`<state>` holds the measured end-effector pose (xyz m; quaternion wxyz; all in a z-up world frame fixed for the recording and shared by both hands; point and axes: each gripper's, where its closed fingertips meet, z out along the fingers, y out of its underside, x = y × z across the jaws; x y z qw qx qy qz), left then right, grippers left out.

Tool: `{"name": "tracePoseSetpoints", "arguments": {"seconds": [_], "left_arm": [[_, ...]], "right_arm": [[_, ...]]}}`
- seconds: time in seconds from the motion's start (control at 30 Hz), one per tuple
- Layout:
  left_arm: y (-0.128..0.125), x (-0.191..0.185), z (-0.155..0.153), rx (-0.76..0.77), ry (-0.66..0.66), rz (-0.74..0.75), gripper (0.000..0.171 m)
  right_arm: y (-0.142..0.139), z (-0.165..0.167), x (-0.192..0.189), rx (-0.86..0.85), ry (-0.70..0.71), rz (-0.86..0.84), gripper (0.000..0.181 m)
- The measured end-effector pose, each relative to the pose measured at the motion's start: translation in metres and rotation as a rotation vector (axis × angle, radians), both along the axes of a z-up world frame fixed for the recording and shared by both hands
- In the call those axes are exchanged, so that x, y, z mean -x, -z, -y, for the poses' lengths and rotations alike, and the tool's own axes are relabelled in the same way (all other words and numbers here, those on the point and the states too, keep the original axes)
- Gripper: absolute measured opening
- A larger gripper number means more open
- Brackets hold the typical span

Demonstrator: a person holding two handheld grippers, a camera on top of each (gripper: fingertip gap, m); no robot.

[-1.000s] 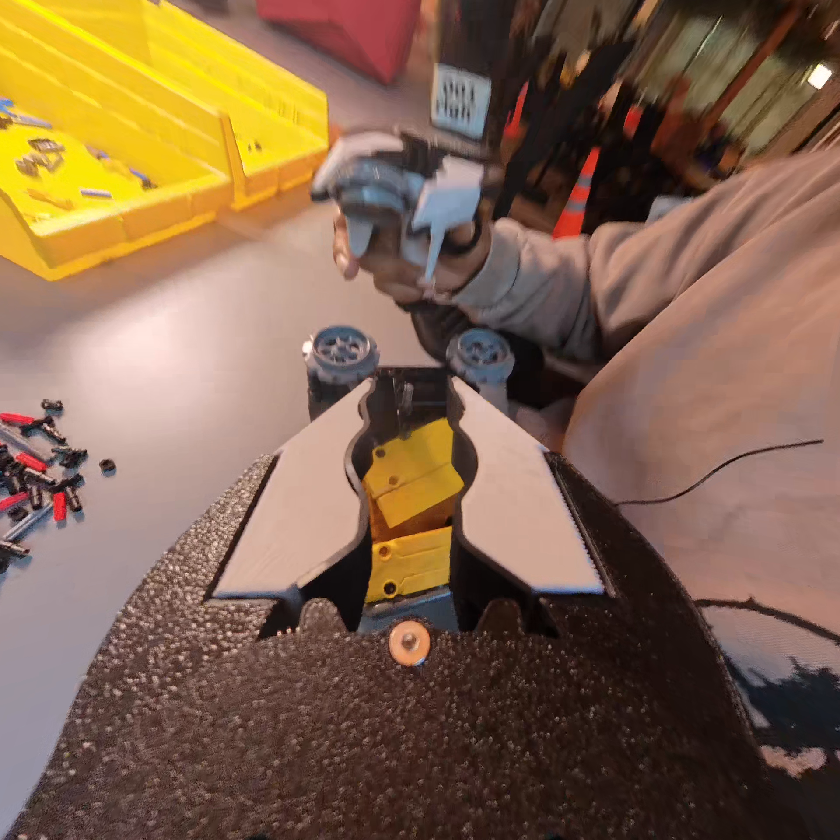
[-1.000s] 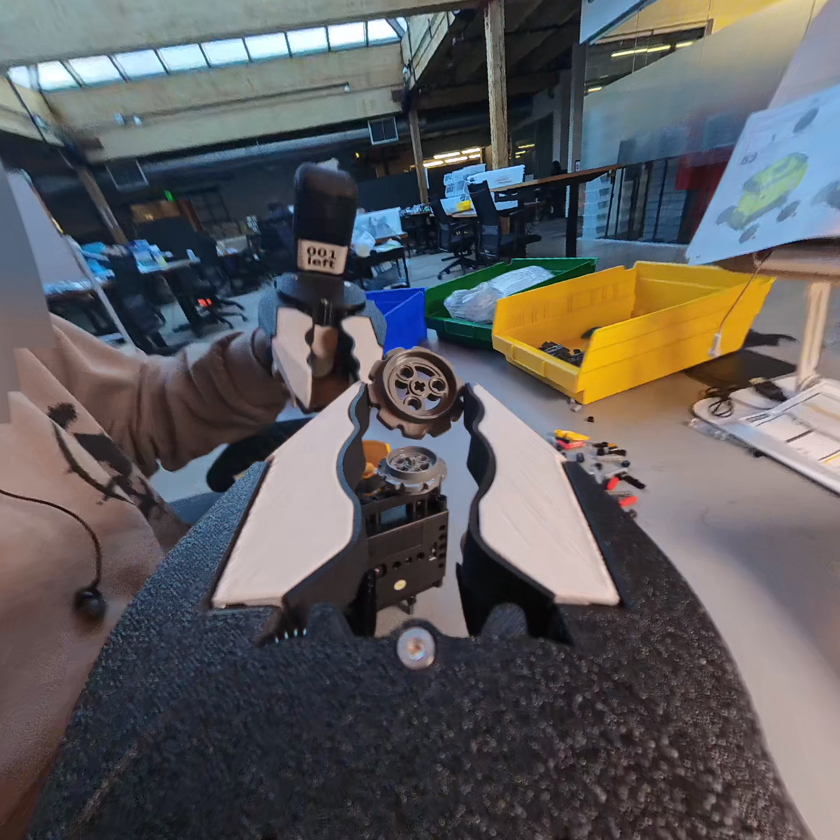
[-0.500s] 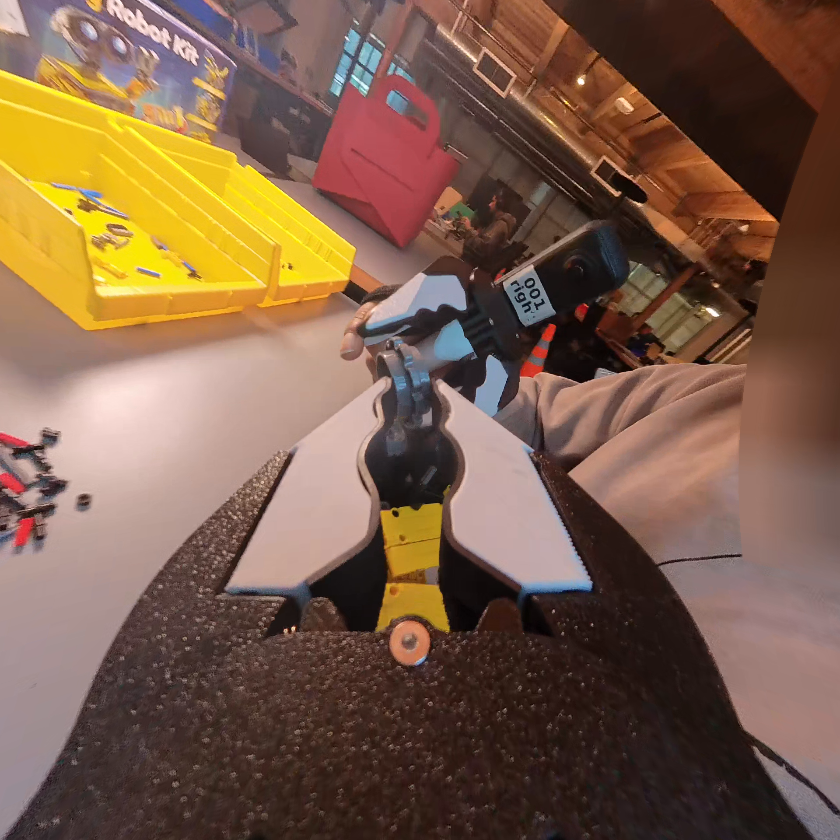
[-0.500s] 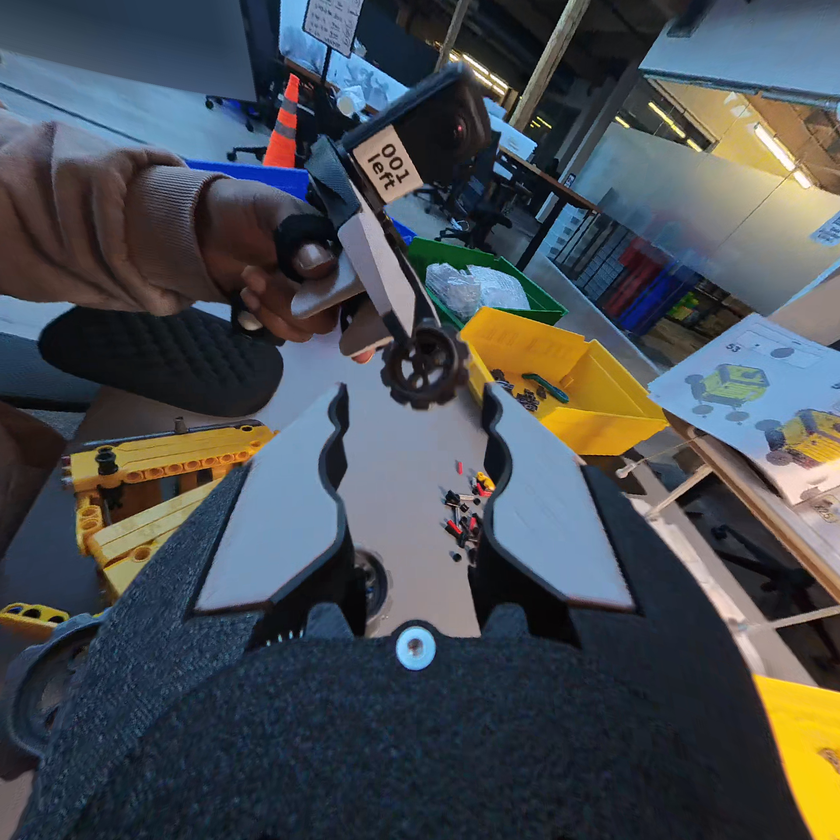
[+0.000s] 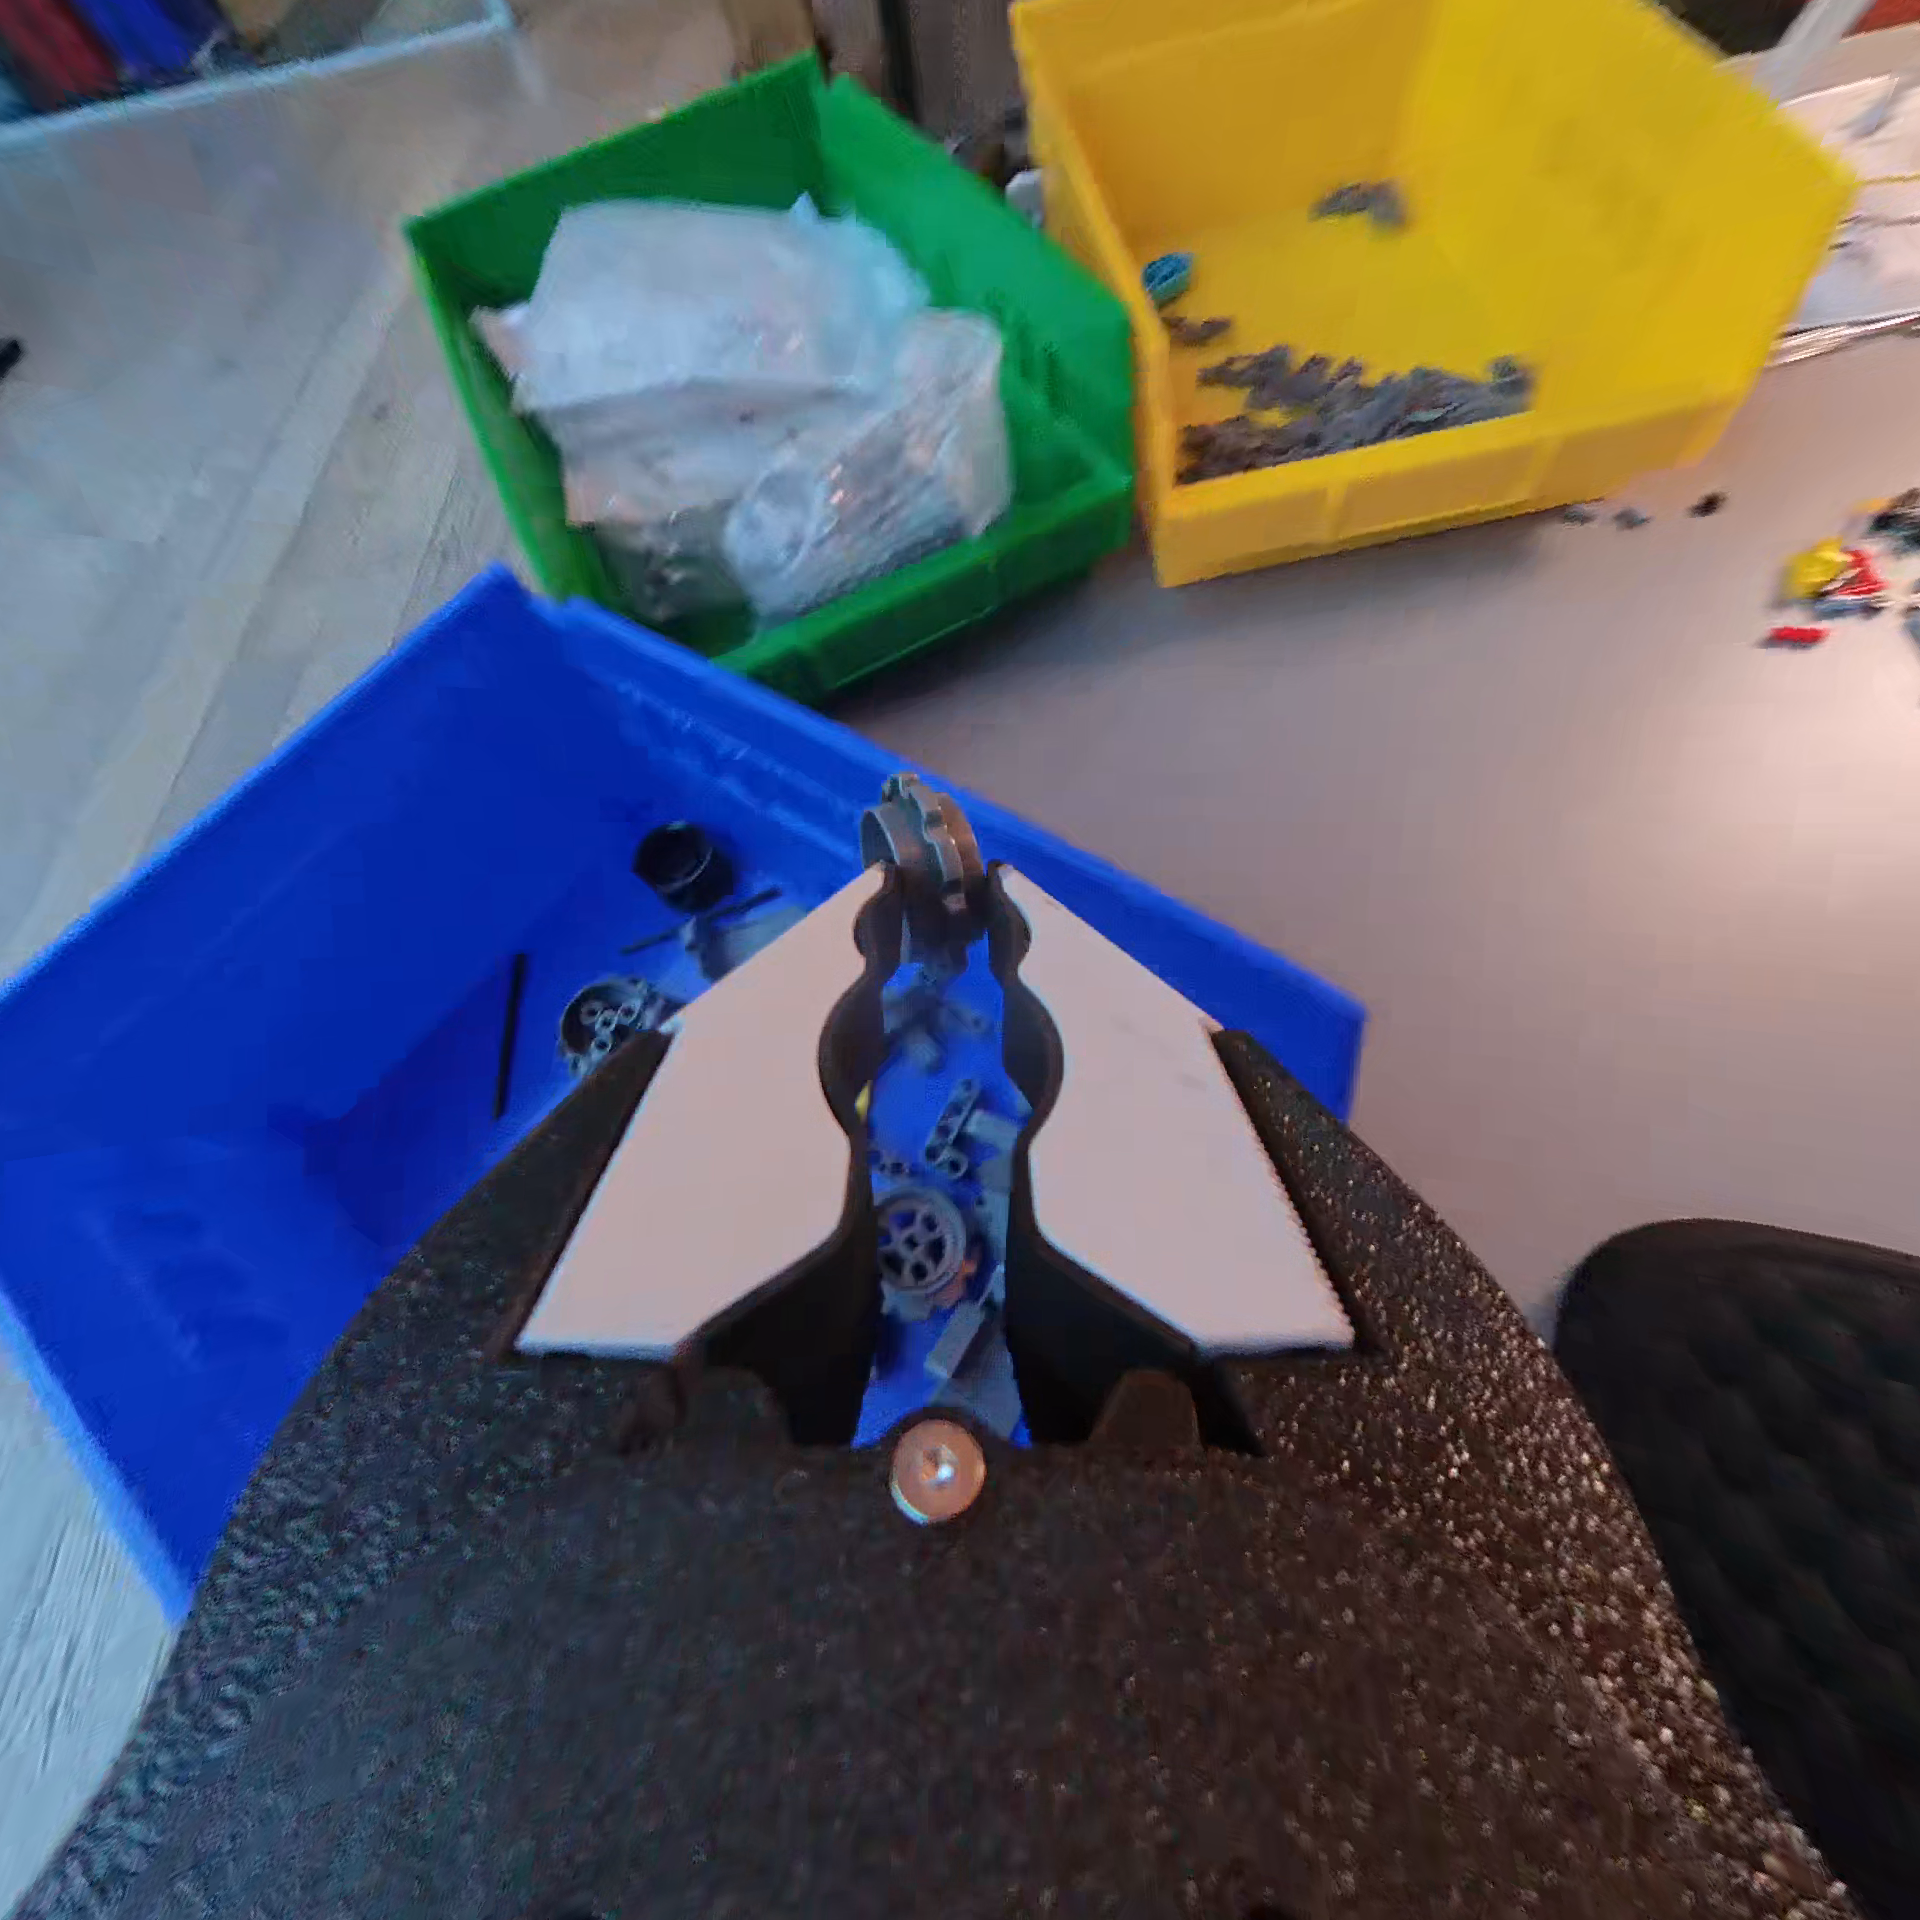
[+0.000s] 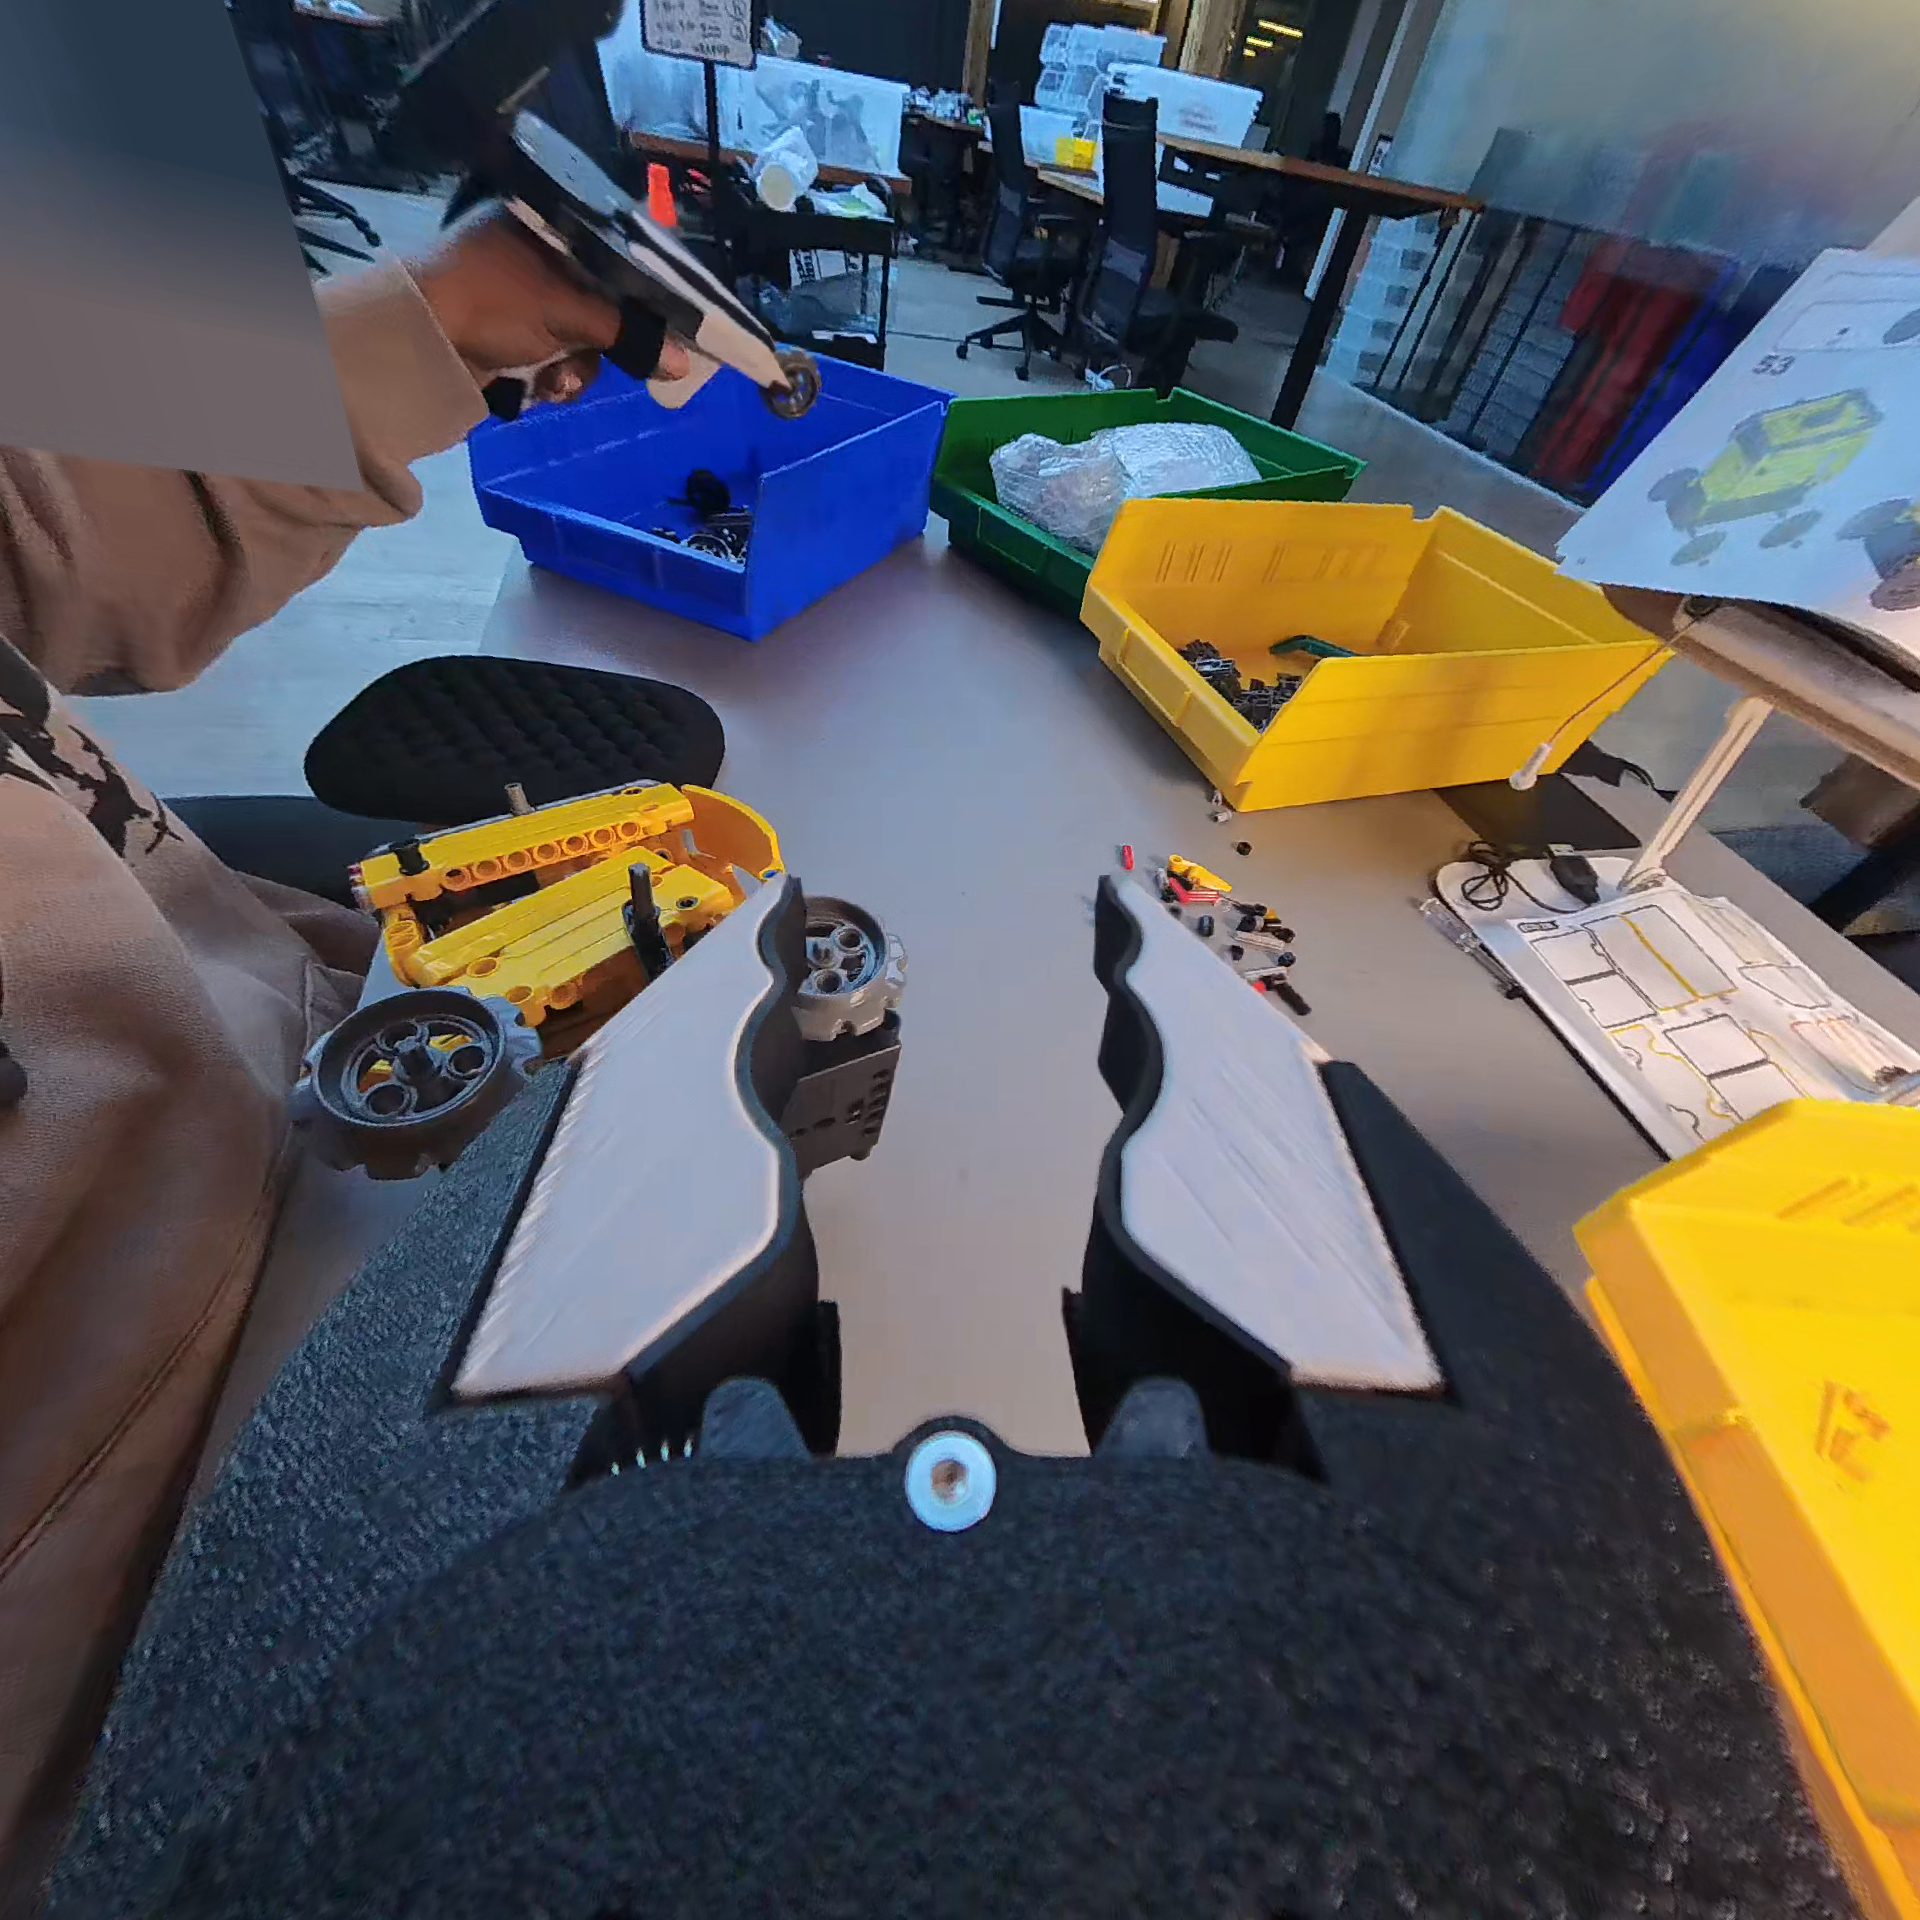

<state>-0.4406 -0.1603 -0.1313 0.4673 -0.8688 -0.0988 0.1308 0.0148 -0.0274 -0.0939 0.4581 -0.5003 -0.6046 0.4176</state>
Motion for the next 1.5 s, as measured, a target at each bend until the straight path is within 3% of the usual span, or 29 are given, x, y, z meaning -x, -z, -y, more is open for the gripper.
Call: {"name": "tracePoseSetpoints", "arguments": {"seconds": [0.13,0.27,0.37,0.5,0.67,0.8,1.0,1.2,1.5], "left_arm": [[0.021,0.024,0.013,0.033,-0.088,0.006,0.019],[0.003,0.002,-0.007,-0.091,-0.017,-0.020,0.039],[-0.016,-0.064,-0.040,-0.213,0.232,0.080,0.041],[-0.031,-0.196,-0.072,-0.292,0.689,0.309,0.040],[-0.022,-0.341,-0.087,-0.205,1.099,0.462,0.041],[-0.005,-0.410,-0.095,-0.068,1.284,0.419,0.042],[0.017,-0.433,-0.124,0.061,1.321,0.239,0.036],[0.019,-0.448,-0.126,0.130,1.423,0.326,0.030],[0.019,-0.459,-0.124,0.167,1.516,0.495,0.037]], "right_arm": [[0.006,0.007,0.001,0.029,-0.034,0.019,0.053],[0.014,0.018,0.002,0.070,-0.087,0.057,0.053],[0.022,0.024,0.005,0.128,-0.119,0.066,0.053],[0.034,0.026,0.010,0.206,-0.130,0.052,0.053],[0.044,0.029,0.016,0.279,-0.139,0.016,0.043],[0.044,0.026,0.018,0.269,-0.124,0.000,0.040],[0.042,0.006,0.020,0.278,-0.006,-0.095,0.040],[0.043,0.002,0.017,0.266,-0.030,-0.097,0.041],[0.041,0.009,0.015,0.268,-0.251,-0.070,0.042]]}}
